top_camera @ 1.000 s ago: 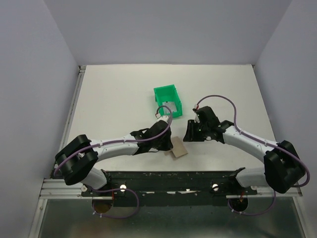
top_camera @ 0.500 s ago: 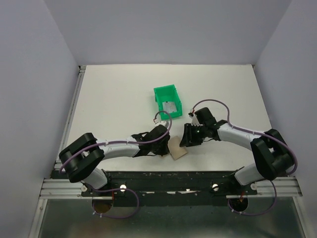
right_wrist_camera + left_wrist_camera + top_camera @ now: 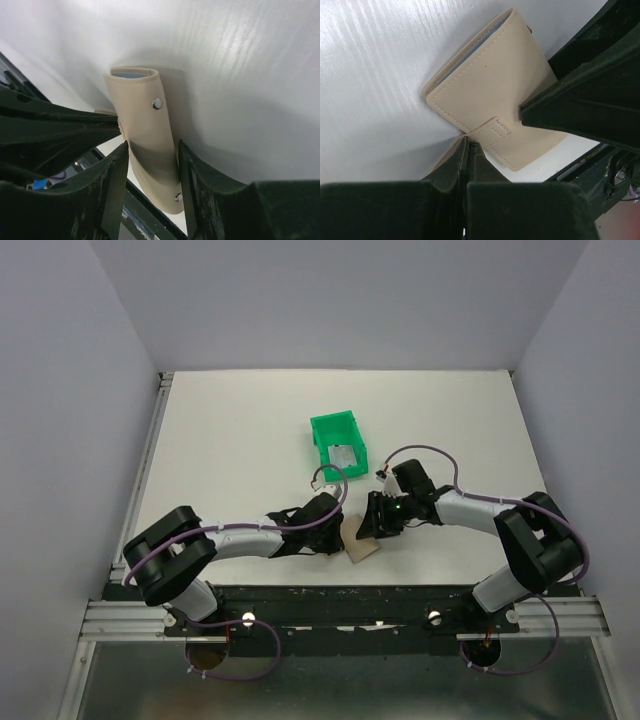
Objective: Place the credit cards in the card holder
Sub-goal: Close the card holder at the center of the board.
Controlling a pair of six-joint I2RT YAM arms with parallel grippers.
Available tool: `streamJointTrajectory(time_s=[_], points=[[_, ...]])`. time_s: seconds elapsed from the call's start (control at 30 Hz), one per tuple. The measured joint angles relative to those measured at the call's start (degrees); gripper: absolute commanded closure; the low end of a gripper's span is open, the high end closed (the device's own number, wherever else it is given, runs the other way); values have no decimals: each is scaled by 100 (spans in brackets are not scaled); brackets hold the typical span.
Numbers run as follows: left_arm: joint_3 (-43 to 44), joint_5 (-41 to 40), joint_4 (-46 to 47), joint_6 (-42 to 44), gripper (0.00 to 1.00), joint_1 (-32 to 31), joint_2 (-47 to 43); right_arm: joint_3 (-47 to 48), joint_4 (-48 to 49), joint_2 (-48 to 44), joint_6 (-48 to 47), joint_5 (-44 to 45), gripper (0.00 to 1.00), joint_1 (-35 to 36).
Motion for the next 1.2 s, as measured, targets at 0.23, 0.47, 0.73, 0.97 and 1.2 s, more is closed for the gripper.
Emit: streamJointTrajectory(time_s=[0.23,0.47,0.73,0.97,1.2], points=[[-39,46,116,-24,100,0,15,-269,433,0,107,-472,75,-24],[-46,-20,17,-37,92,0,-140,-162,-109,-627,24,-195,92,2],[195,-627,-846,162,71,7,-1370,979,-2168,-1720,-501,1491,95,0],[293,-975,-1139,306,71,17,-1784,1862,-3860,-1788,-758,3405,95,133],[155,-1016,-1246,308,70,17,-1797,1919,-4470,-1071,-382,4760,92,1394]])
